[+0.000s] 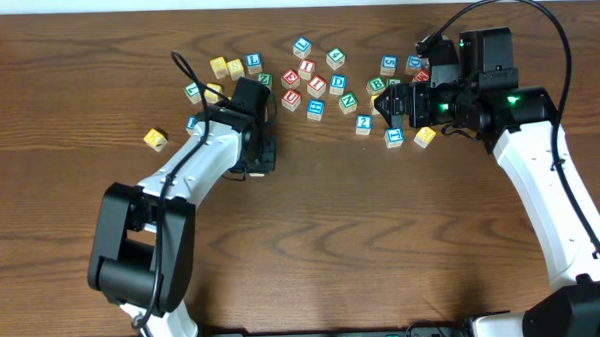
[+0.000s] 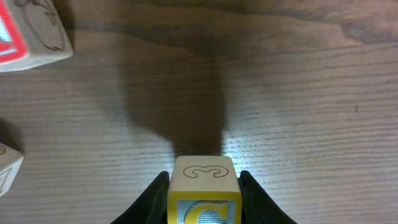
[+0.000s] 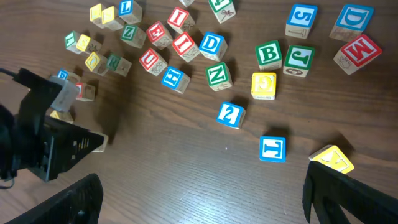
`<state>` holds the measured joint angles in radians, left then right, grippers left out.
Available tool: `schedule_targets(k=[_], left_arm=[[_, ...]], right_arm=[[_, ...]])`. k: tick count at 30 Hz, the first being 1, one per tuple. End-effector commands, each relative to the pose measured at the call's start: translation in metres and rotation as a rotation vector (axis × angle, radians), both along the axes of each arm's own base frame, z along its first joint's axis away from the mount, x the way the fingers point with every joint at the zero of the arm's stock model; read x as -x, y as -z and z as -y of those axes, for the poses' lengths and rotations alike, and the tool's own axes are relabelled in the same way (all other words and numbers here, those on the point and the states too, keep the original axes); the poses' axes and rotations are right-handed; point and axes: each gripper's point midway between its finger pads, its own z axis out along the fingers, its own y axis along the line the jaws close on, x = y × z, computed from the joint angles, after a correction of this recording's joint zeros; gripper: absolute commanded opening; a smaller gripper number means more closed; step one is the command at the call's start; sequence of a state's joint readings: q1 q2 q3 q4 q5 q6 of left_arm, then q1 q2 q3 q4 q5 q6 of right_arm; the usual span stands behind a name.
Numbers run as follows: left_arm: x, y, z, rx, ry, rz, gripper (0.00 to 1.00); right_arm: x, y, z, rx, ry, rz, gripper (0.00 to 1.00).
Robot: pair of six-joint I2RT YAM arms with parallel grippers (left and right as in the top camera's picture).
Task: Spell out CORL
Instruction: 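Carry the C block forward to open table and release it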
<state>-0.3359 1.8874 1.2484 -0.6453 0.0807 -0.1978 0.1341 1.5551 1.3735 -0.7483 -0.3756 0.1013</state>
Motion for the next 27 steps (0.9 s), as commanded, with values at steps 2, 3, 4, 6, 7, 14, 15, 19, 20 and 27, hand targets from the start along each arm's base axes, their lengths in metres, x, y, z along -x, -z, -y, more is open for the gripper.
schedule_targets(k=[2,3,4,6,7,14,15,19,20,27], left_arm=[[-0.005,0.010,0.001,-0.002,0.026,-0.005,0.26],[-0.006,0.011,0.001,-0.003,0.026,-0.004,0.26],[-0.006,0.011,0.001,-0.002,0.026,-0.005,0.26],[-0.006,0.013,0.001,-0.003,0.026,-0.006,0.26],[-0.006,0.013,0.002,-0.004,0.026,-0.007,0.26],[-0.005,0.016,0.001,-0.005,0.026,-0.014,0.33],[-0.004,0.016,0.001,-0.006,0.026,-0.017,0.34],[-0.004,0.016,0.001,-0.007,0.026,-0.017,0.34],[-0.004,0.015,0.001,-0.007,0.026,-0.017,0.34],[-0.012,0.002,0.002,0.005,0.022,0.017,0.34]], right_arm=[[-0.004,-0.007,0.003,0.004,0.006,0.017,0.99],[-0.004,-0.006,0.003,0.004,0.006,0.017,0.99],[-0.004,-0.006,0.003,0.004,0.006,0.017,0.99],[-0.004,-0.006,0.003,0.004,0.006,0.017,0.99],[-0.004,-0.006,0.003,0.004,0.006,0.017,0.99],[-0.004,-0.006,0.003,0.004,0.006,0.017,0.99],[-0.004,-0.006,0.003,0.003,0.006,0.016,0.99],[-0.004,-0.006,0.003,0.003,0.006,0.016,0.99],[-0.004,-0.006,0.003,0.003,0.006,0.016,0.99],[-0.004,-0.006,0.003,0.004,0.006,0.016,0.99]])
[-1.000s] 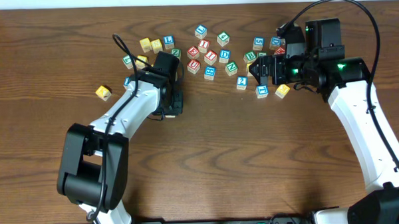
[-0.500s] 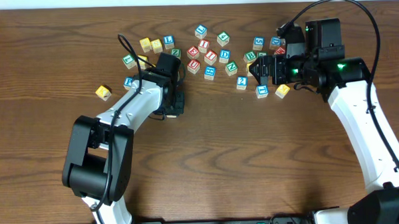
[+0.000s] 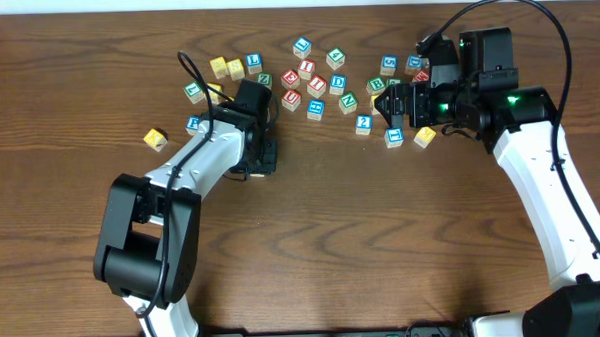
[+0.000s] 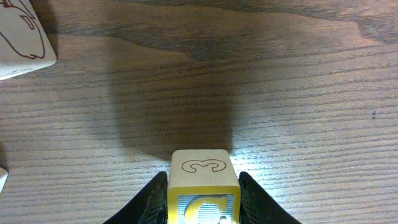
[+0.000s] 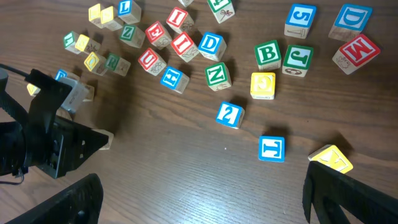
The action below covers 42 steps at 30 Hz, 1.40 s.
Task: Spell out CORL
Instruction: 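Carry the C block forward to open table and release it, then move left gripper back to the yellow O block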
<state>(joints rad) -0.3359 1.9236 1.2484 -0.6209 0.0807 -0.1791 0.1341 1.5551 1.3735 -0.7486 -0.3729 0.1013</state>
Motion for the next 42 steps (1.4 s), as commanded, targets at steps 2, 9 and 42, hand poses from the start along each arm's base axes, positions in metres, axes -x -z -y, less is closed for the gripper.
schedule_targets(k=[2,9,42], left_arm=[[-0.017,-0.024,0.002,0.024,-0.002,0.059,0.34],[-0.042,-0.092,-0.007,0.066,-0.046,0.191,0.35],[-0.020,-0.018,-0.134,-0.066,-0.747,-0.083,0.46]], right_arm=[[-0.004,-0.006,0.003,0.001,0.005,0.016,0.99],[-0.004,-0.006,0.003,0.001,0.005,0.016,0.99],[0.002,-0.002,0.004,0.009,0.006,-0.016,0.99]])
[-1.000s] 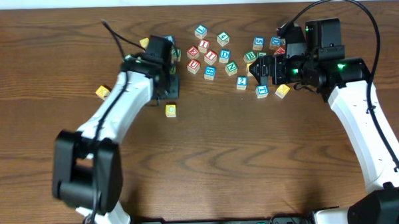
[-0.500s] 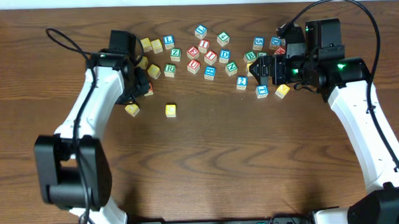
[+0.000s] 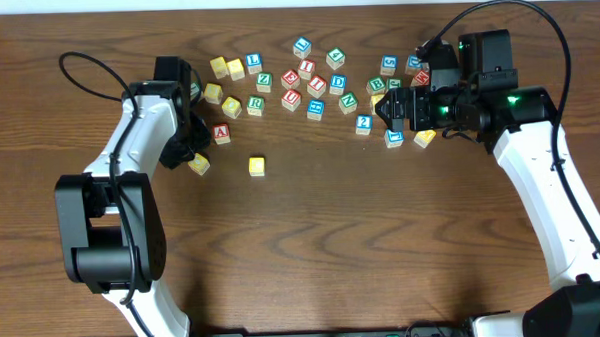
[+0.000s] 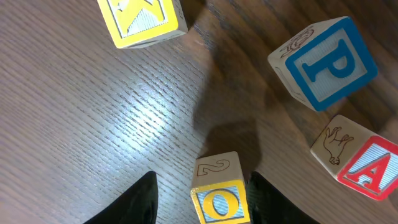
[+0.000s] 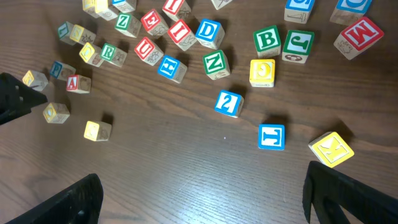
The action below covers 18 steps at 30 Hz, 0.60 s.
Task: Spell out CORL
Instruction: 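Move left gripper back to the yellow O block, then grasp the yellow O block with the left gripper and lift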
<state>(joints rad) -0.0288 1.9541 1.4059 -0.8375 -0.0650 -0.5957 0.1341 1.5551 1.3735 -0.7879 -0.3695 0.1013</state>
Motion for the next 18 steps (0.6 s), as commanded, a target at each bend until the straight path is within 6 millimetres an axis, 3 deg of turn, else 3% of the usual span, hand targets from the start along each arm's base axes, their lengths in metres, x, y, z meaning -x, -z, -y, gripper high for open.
schedule_targets(k=[1,18], left_arm=[[0.001,0.009,0.010,0.048,-0.006,-0.018,0.46],[0.012,0.039,0.020,0.105,-0.001,-0.076,0.46]], right_arm=[[-0.005,-0.007,0.003,0.001,0.005,0.022,0.99],[-0.005,-0.007,0.003,0.004,0.006,0.020,0.99]])
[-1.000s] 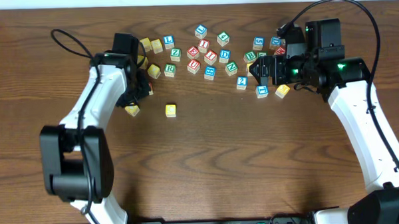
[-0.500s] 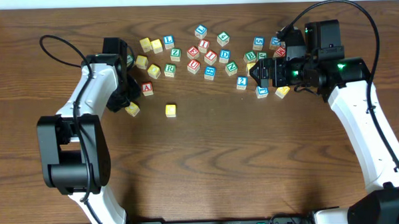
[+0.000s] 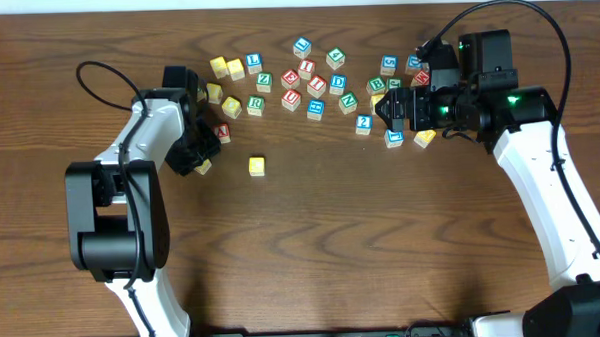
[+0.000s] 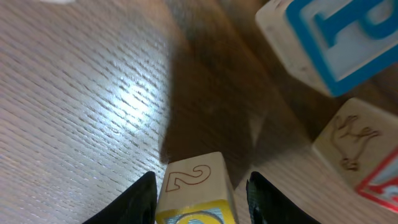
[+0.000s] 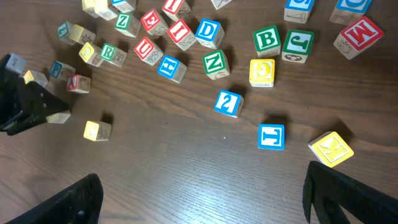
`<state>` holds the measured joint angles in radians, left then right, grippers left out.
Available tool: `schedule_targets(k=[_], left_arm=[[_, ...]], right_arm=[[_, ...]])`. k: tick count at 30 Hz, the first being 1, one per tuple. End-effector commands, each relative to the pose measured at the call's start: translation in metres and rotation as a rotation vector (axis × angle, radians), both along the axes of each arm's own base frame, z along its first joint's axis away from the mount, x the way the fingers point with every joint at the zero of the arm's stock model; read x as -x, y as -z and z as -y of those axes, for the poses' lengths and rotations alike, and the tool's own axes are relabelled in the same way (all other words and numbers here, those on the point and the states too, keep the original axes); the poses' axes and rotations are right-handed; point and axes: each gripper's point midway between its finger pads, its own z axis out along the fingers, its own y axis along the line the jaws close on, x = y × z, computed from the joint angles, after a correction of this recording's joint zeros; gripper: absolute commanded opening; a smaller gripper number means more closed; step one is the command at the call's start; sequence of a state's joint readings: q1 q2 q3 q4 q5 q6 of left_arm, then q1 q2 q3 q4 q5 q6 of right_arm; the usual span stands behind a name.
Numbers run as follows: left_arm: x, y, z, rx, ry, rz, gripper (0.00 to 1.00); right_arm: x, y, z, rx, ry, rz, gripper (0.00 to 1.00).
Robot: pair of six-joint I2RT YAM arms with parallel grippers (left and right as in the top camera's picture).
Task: Spell out CORL
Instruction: 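Grasp the yellow O block with the left gripper and lift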
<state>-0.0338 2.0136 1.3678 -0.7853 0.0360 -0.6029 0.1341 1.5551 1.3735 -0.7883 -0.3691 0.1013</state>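
The yellow C block (image 3: 257,166) lies alone on the table, below the scatter of blocks, and also shows in the right wrist view as the C block (image 5: 97,130). My left gripper (image 3: 193,158) is low at the table, open, with its fingers on either side of the yellow O block (image 4: 196,186). That block bears a "2" on its side; the left finger is at it and the right finger stands apart. A green R block (image 5: 111,53) lies in the scatter. My right gripper (image 5: 211,202) hovers open, holding nothing.
A blue P block (image 4: 329,43) and a red A block (image 4: 373,171) lie close to the right of the O block. Many letter blocks (image 3: 315,86) are spread along the table's back. A yellow block (image 5: 331,150) and a blue block (image 5: 271,137) lie near my right gripper.
My left gripper has come lower and closer round the O block, still open. The C block and the right arm have not moved.
My left gripper was shut on the C block, low over the table left of the middle, and was still so 2.0 s ago. Later the C block lay free there and the gripper was open over the O block at the left. Now it straddles that block.
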Motion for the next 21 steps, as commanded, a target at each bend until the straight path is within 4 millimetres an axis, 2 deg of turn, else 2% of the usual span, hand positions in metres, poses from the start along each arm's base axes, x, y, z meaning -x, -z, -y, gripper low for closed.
schedule_targets(k=[1,3,5,14,21], left_arm=[[0.005,0.008,0.001,0.004,0.002,-0.025,0.45],[0.005,0.008,0.001,0.004,0.009,-0.022,0.42],[0.003,0.008,0.001,0.003,0.025,-0.017,0.34],[-0.006,0.001,0.001,0.000,0.102,0.012,0.32],[-0.020,-0.046,0.012,-0.008,0.213,0.137,0.28]], right_arm=[[-0.005,-0.007,0.003,0.004,0.006,0.021,0.99],[-0.005,-0.007,0.003,0.004,0.006,0.021,0.99],[-0.005,-0.007,0.003,0.004,0.006,0.020,0.99],[-0.005,-0.007,0.003,0.004,0.005,0.022,0.99],[-0.007,-0.006,0.000,0.003,-0.001,0.028,0.99]])
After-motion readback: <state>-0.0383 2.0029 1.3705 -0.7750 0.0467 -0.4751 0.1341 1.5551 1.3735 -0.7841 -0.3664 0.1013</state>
